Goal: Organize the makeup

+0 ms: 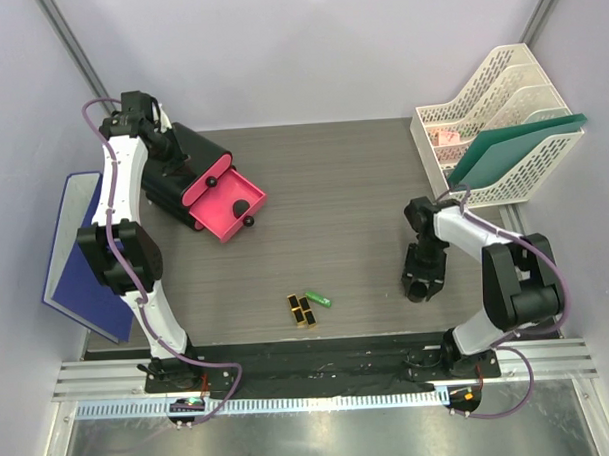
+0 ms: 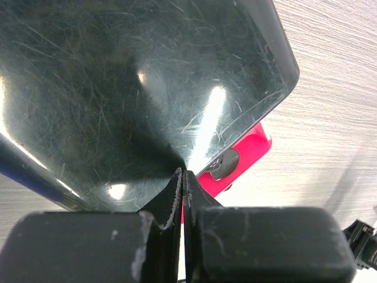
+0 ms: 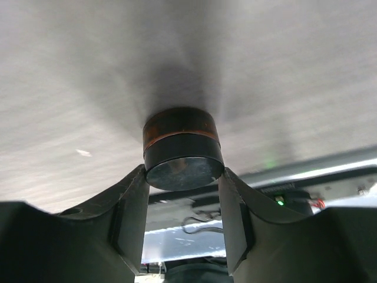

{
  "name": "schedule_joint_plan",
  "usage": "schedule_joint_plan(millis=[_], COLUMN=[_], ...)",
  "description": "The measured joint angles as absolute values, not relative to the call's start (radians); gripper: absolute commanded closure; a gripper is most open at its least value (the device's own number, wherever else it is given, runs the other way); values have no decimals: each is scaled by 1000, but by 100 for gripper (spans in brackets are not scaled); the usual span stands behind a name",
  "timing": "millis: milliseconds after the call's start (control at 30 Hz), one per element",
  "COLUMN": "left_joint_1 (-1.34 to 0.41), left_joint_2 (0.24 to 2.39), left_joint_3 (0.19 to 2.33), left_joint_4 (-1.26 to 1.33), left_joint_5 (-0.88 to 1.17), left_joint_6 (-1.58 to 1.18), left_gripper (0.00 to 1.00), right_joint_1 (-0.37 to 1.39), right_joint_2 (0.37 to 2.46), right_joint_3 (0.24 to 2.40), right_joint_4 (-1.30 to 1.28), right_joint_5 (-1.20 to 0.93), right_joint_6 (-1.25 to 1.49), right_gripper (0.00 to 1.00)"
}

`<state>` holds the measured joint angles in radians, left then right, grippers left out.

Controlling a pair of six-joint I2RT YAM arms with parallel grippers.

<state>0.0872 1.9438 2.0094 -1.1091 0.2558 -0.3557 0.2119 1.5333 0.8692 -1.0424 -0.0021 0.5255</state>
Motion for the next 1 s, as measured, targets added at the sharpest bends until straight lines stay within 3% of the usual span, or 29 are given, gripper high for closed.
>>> schedule_joint_plan(millis=[367, 533, 833, 1000], left_joint_1=[87, 87, 87, 87], left_joint_2=[1944, 1944, 1943, 1943], left_joint_3=[2009, 2009, 2009, 2009], left_joint_4=[-1110, -1111, -1112, -1112], left_joint_5=[255, 254, 255, 255], left_joint_6=[-356, -356, -358, -358], left_gripper=[100, 100, 100, 100], right_joint_1=[458, 591, 673, 679], right_joint_2=[1841, 2038, 2381, 2404], right_joint_3=[1308, 1651, 2381, 2502], right_joint_4=[-953, -968, -1044, -1025], right_joint_5=[-13, -2, -30, -76], right_joint_6=[509, 497, 486, 517], right_gripper=[99, 99, 99, 99])
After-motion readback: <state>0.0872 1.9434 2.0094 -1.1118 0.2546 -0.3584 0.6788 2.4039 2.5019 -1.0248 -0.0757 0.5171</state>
